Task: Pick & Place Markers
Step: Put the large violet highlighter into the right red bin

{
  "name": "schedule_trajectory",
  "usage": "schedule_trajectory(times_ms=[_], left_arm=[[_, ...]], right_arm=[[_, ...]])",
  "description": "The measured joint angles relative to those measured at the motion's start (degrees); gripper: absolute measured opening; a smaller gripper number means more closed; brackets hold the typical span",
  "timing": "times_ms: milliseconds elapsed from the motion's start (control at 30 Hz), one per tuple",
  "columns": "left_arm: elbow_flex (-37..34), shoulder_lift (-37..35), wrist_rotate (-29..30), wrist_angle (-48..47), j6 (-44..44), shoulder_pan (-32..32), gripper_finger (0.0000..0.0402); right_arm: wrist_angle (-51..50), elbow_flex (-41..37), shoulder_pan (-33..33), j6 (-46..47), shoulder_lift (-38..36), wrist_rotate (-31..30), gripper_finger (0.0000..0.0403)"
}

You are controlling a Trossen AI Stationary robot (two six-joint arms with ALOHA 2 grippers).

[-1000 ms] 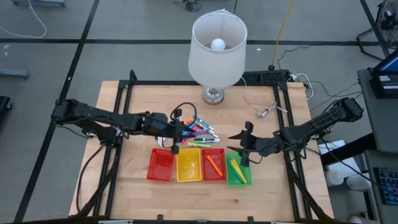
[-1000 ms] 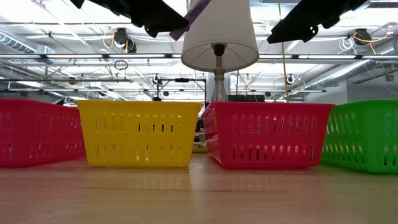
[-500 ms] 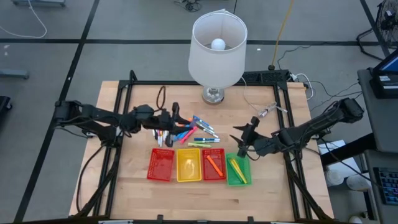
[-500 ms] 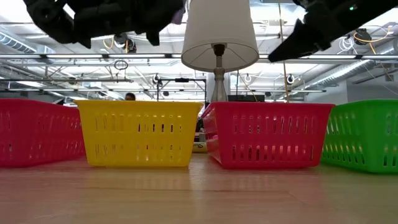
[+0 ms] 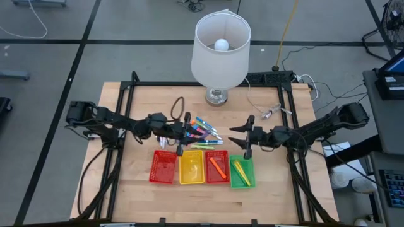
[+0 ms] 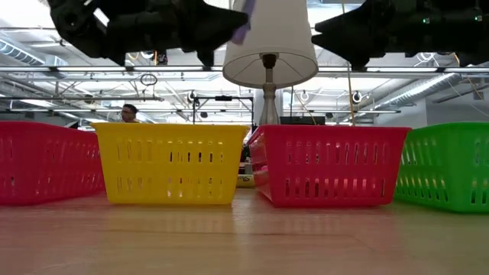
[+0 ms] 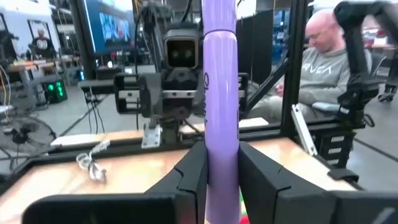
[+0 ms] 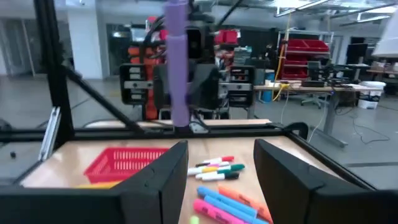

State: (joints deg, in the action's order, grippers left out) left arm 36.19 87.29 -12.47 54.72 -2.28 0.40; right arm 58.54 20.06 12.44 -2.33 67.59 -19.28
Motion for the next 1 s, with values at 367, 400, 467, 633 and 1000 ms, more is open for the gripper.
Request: schedule_trajectory(times_ms=[367,400,467,633,1000], left_arm=[[10.2,10.9,-4.2,-0.1,0.5,-0.2,0.0074],[11.4,11.8,-4.4,-0.4,0.5,-0.2,0.0073],[12.6,12.9,-5.3,-2.1,0.7,-0.2,0.0072],[16.1,15.9,-5.7,-4.2,0.7,-0.6,0.0075],[17.2,16.7,-5.7,-4.6,0.7,-0.7,0.0075]], right_arm=[[1.7,6.3,1.1,-1.8,6.4,3.1,0.0171],[1.5,6.4,1.2,-1.8,6.6,3.1,0.0171],[1.5,6.9,1.2,-1.7,7.2,3.2,0.0171],[1.8,7.6,1.2,-1.4,7.4,6.0,0.0171],[1.8,7.6,2.3,-1.8,7.4,5.9,0.0171]])
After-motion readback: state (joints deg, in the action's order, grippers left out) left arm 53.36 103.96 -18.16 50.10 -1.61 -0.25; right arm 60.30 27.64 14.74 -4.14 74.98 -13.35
